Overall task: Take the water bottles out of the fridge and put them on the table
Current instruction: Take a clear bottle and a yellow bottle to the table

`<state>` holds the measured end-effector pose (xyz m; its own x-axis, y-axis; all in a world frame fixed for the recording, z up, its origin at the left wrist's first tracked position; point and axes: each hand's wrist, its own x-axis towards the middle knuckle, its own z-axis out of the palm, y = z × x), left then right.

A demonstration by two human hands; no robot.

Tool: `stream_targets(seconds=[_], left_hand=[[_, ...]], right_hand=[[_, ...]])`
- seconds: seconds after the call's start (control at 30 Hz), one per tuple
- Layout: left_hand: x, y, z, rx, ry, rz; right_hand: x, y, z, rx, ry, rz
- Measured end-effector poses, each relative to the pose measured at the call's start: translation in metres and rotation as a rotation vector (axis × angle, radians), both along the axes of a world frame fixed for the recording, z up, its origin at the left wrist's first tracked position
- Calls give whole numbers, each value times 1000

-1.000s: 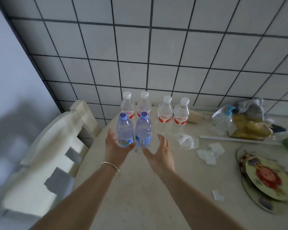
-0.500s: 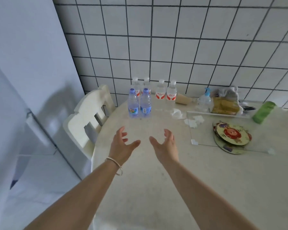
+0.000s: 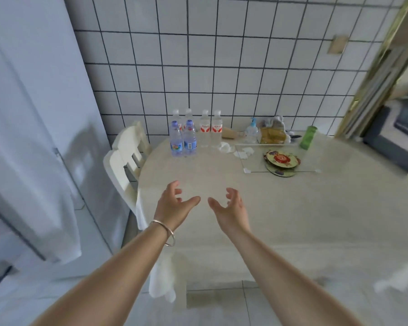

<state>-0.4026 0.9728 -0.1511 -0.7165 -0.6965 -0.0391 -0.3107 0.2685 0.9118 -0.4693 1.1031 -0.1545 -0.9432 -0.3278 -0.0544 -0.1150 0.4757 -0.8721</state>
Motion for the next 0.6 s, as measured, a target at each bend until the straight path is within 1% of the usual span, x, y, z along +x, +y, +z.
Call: stream_targets(seconds=[0.13,0.27,0.37,0.5,0.6], left_hand=[[62,7,-4,-1,-30,-115],[124,8,1,1,-32,-141],[165,7,9,-9,4,-121],[220,4,15,-22,76,-63],[258,-7,19,-16,122,31]], right_hand=[[73,13,8,35,37,-31],[144,24,18,86,77,16],[185,25,24,84,124,72],[226,16,29,78,138,133],[251,3,34,74,135,178]])
